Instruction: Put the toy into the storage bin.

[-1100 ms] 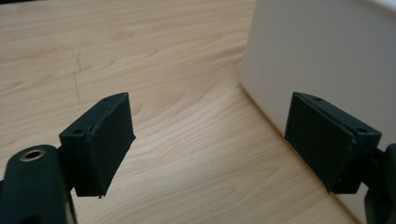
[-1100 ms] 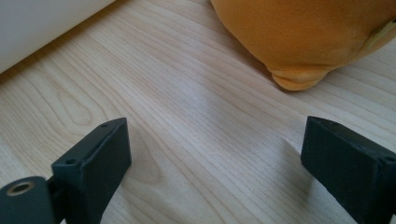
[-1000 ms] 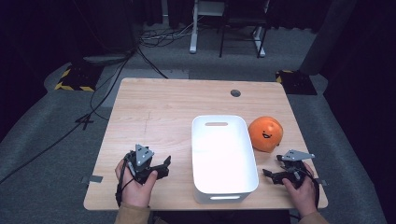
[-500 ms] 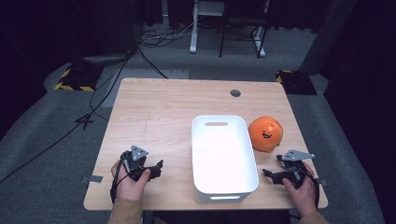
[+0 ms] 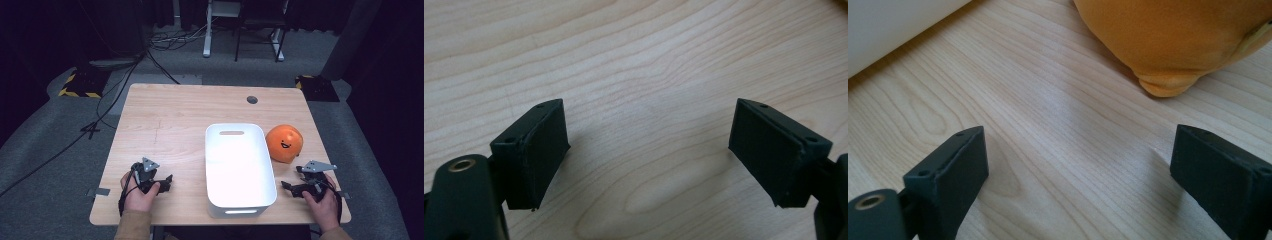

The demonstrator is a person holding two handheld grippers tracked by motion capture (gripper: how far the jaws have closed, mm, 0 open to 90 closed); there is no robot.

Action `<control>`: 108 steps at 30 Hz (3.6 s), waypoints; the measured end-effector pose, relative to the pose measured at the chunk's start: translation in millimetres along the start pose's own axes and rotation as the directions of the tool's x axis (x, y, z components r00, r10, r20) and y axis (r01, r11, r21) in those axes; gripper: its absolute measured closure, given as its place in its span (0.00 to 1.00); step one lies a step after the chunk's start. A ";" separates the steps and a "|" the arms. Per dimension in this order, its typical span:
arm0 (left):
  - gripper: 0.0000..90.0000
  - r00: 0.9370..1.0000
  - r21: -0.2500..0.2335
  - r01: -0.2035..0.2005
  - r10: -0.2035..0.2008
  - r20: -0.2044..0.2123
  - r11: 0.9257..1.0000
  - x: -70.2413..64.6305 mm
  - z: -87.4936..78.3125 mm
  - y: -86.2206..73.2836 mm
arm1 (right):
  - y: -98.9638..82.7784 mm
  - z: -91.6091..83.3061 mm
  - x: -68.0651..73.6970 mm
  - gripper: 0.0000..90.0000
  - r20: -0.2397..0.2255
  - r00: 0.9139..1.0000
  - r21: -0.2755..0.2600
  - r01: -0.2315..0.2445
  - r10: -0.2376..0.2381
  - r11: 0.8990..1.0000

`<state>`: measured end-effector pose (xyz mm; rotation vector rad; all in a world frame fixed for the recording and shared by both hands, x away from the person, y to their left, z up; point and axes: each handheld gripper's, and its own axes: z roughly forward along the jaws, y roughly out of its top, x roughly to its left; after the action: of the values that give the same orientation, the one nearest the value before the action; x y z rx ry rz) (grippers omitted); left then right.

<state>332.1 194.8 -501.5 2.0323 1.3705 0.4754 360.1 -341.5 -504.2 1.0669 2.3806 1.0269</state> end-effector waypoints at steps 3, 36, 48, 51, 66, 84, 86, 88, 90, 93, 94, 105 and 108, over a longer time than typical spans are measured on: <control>0.17 1.000 -0.015 -0.007 0.007 -0.019 1.000 1.9 1.3 -0.3 | 0.0 0.0 0.0 0.09 0.000 1.000 0.000 0.000 0.000 1.000; 0.09 0.999 0.005 0.018 -0.017 -0.035 1.000 9.8 10.6 9.5 | 23.9 -36.5 -8.6 0.36 0.010 0.996 -0.114 -0.084 0.086 0.990; 0.09 0.999 0.005 0.018 -0.018 -0.035 1.000 9.8 10.6 9.5 | 62.9 -73.7 -14.9 0.53 -0.029 0.995 -0.229 -0.101 0.097 0.968; 0.09 0.999 0.005 0.018 -0.018 -0.035 1.000 9.8 10.6 9.5 | 71.8 -76.5 -16.4 0.54 -0.032 0.996 -0.244 -0.091 0.086 0.965; 0.09 0.999 0.005 0.018 -0.018 -0.035 1.000 9.8 10.6 9.5 | 113.3 -67.0 -35.3 0.57 -0.018 0.998 -0.294 -0.068 0.065 0.953; 0.09 0.999 0.005 0.018 -0.018 -0.035 1.000 9.8 10.6 9.5 | 118.6 -28.7 -57.5 0.89 -0.058 0.996 -0.266 -0.075 0.061 0.961; 0.09 0.999 0.005 0.018 -0.018 -0.035 1.000 9.8 10.6 9.5 | 119.5 -31.1 -55.2 0.91 -0.035 0.998 -0.278 -0.053 0.045 0.959; 0.09 0.999 0.005 0.018 -0.018 -0.035 1.000 9.8 10.6 9.5 | 119.8 -34.2 -53.1 0.91 -0.027 0.999 -0.295 -0.050 0.044 0.954; 0.09 0.999 0.005 0.018 -0.018 -0.035 1.000 9.8 10.6 9.5 | 120.0 -38.6 -52.0 0.92 -0.031 0.999 -0.315 -0.050 0.043 0.948; 0.09 0.999 0.005 0.018 -0.018 -0.035 1.000 9.8 10.6 9.5 | 121.3 -46.8 -51.0 0.92 -0.038 0.999 -0.323 -0.046 0.036 0.945; 0.09 0.999 0.005 0.018 -0.018 -0.035 1.000 9.8 10.6 9.5 | 122.3 -50.3 -50.3 0.92 -0.038 0.999 -0.327 -0.038 0.027 0.944; 0.09 0.999 0.005 0.018 -0.018 -0.035 1.000 9.8 10.6 9.5 | 135.6 -89.7 -40.3 0.92 -0.038 0.999 -0.364 0.016 -0.032 0.931; 0.09 0.999 0.005 0.018 -0.018 -0.035 1.000 9.8 10.6 9.5 | 138.5 -99.1 -37.5 0.92 -0.037 0.998 -0.372 0.025 -0.041 0.928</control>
<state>349.0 198.2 -503.4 2.0234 1.4107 0.5018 400.3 -353.5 -335.0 0.8678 2.1074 1.4302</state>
